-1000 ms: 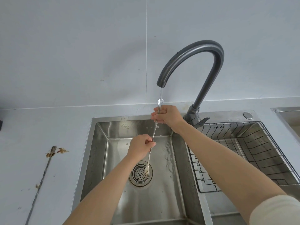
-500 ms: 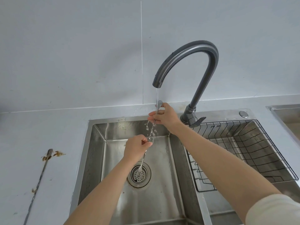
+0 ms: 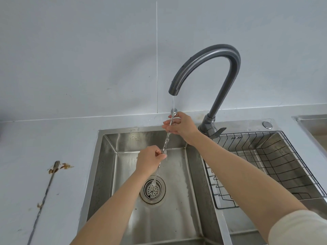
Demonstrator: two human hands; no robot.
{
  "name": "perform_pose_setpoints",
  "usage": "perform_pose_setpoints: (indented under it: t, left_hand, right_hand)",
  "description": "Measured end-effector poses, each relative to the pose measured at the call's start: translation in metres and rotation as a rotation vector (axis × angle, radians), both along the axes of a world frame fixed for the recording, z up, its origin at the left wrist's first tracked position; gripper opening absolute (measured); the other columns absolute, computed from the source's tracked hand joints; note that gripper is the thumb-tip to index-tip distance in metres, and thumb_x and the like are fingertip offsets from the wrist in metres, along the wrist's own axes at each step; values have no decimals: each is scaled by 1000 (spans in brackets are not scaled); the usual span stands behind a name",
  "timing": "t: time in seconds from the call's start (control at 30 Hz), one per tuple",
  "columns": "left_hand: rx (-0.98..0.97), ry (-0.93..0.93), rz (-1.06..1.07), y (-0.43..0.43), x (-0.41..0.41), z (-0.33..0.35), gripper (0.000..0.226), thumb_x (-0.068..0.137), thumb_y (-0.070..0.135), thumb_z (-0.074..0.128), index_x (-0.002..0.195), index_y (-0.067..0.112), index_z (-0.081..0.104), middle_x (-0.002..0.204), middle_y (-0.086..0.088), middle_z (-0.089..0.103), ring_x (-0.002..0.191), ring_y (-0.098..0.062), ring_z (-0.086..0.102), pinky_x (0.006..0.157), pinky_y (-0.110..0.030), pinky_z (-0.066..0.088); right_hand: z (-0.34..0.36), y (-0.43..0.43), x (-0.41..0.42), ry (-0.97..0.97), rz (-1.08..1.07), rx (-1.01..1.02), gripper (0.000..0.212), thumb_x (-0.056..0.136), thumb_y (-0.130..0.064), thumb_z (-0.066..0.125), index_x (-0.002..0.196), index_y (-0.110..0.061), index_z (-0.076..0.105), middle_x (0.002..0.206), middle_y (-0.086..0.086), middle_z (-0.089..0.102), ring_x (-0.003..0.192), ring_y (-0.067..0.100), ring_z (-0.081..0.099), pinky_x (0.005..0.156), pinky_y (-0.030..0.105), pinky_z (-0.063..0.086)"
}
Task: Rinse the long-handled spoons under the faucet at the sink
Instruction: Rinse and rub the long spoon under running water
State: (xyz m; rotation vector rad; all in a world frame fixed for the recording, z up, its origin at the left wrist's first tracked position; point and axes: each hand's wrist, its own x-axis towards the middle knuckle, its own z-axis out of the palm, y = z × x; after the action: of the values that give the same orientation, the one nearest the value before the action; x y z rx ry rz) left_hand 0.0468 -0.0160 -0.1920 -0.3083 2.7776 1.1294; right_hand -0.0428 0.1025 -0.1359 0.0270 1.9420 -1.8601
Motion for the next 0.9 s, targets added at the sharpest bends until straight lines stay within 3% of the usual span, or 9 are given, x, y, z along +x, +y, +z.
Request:
perform_pose_setpoints:
  t: [0.1, 0.2, 0.33, 0.47, 0.57, 0.63, 0.77, 0.9]
  left_hand:
    - [-8, 2, -15, 2, -1, 2, 33, 83, 26, 62, 57, 27, 42, 58, 13, 45, 69, -13, 50, 56, -17, 33]
    - [-3, 6, -12, 3, -2, 2, 30, 83, 26, 62, 60, 24, 44, 59, 14, 45, 71, -14, 50, 64, -22, 36]
    - [-10, 6, -21, 4, -2, 3, 31, 84, 26, 62, 59, 24, 44, 58, 14, 45, 70, -13, 51, 57, -19, 35]
    - [-17, 9, -7, 2, -2, 2, 30, 84, 26, 62, 60, 25, 44, 58, 14, 45, 66, -10, 48, 56, -16, 34]
    - [-4, 5, 6, 1, 0, -1, 22, 84, 26, 62, 66, 20, 49, 59, 13, 46, 70, -13, 51, 63, -21, 39]
    - [0, -8, 19, 1, 1, -2, 18, 83, 26, 62, 71, 17, 52, 60, 12, 47, 71, -13, 52, 68, -23, 39]
    - [-19, -22, 4, 2, 6, -6, 27, 83, 26, 62, 63, 23, 46, 59, 14, 46, 69, -13, 52, 63, -21, 36]
    - [-37, -33, 5, 0, 9, -11, 19, 84, 27, 61, 71, 17, 51, 59, 13, 47, 71, -14, 52, 74, -26, 41]
  right_hand:
    - [4, 0, -2, 16, 12, 36, 30, 76, 15, 63, 81, -12, 50, 79, 6, 64, 63, 13, 65, 61, 17, 57]
    - [6, -5, -4, -5, -60, 34, 14, 90, -3, 54, 80, -10, 48, 73, 9, 63, 46, 6, 65, 53, 18, 57]
    - [5, -8, -5, -32, -161, 27, 31, 98, -27, 39, 74, -9, 48, 65, 8, 62, 40, 8, 62, 50, 22, 55]
    - [5, -5, -5, -3, -139, -33, 16, 90, -1, 53, 76, -9, 50, 72, 8, 62, 46, 6, 65, 52, 20, 57]
    - [8, -3, -8, 13, -162, -120, 20, 82, 12, 58, 78, -8, 54, 76, 7, 63, 55, 9, 67, 60, 18, 58]
    - [11, -5, -7, -15, -164, -143, 17, 88, 3, 54, 75, -7, 53, 74, 9, 62, 48, 8, 66, 55, 18, 57]
    - [11, -9, -6, -72, -210, -58, 34, 97, -24, 43, 69, -7, 52, 64, 10, 60, 41, 10, 63, 48, 23, 55]
    - [11, -9, -7, -67, -165, -139, 27, 96, -13, 46, 72, -4, 54, 69, 11, 61, 46, 11, 65, 56, 25, 57]
